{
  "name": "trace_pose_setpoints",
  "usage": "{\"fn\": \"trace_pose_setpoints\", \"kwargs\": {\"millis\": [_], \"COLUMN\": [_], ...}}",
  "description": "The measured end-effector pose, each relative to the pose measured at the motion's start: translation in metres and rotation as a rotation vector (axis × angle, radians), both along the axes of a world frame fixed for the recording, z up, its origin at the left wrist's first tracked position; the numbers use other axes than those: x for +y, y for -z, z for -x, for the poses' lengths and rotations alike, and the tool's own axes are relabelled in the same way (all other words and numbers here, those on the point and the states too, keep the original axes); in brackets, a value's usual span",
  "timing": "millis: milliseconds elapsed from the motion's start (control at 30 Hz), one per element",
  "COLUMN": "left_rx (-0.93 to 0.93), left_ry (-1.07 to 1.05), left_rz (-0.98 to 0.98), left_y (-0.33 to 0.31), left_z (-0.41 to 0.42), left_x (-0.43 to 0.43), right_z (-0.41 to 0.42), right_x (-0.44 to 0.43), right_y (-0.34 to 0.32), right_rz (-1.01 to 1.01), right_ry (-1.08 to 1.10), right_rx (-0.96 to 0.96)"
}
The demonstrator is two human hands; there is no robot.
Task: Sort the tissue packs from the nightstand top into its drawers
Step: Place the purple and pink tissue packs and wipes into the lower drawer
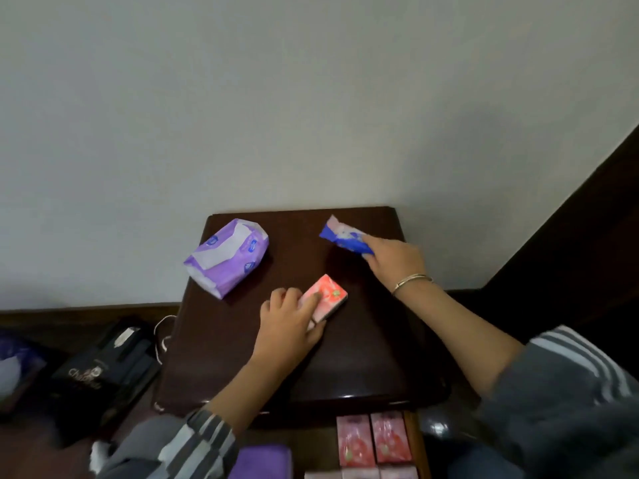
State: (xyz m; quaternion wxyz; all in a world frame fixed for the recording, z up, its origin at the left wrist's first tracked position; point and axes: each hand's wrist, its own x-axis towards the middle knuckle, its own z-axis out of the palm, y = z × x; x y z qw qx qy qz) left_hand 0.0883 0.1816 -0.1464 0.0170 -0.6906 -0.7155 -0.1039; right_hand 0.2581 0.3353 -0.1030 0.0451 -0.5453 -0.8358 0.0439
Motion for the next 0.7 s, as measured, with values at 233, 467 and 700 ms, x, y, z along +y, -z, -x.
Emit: {"fn": "trace_pose_setpoints", "kwargs": {"millis": [233,467,700], "left_rx": [-0.252,-0.210,-0.309], "left_ry": [-0.112,0.137,0.180], "left_rz": [-0.122,-0.195,-0.071], "left_y": [-0.030,-0.046,-0.013], "left_z": [-0.001,-0.048,-0.063], "left_x": [-0.082,-0.129,-0.173], "right_z": [-0.002,-0.050,-0.114], "right_x": [-0.094,-0.204,-0.220], "right_y": [-0.019,-0.029,0.007], "right_rz": [0.302,0.898,0.937], "right_ry": [0.044,0.212,0.430], "right_rx": [0.524,1.047,1.023]}}
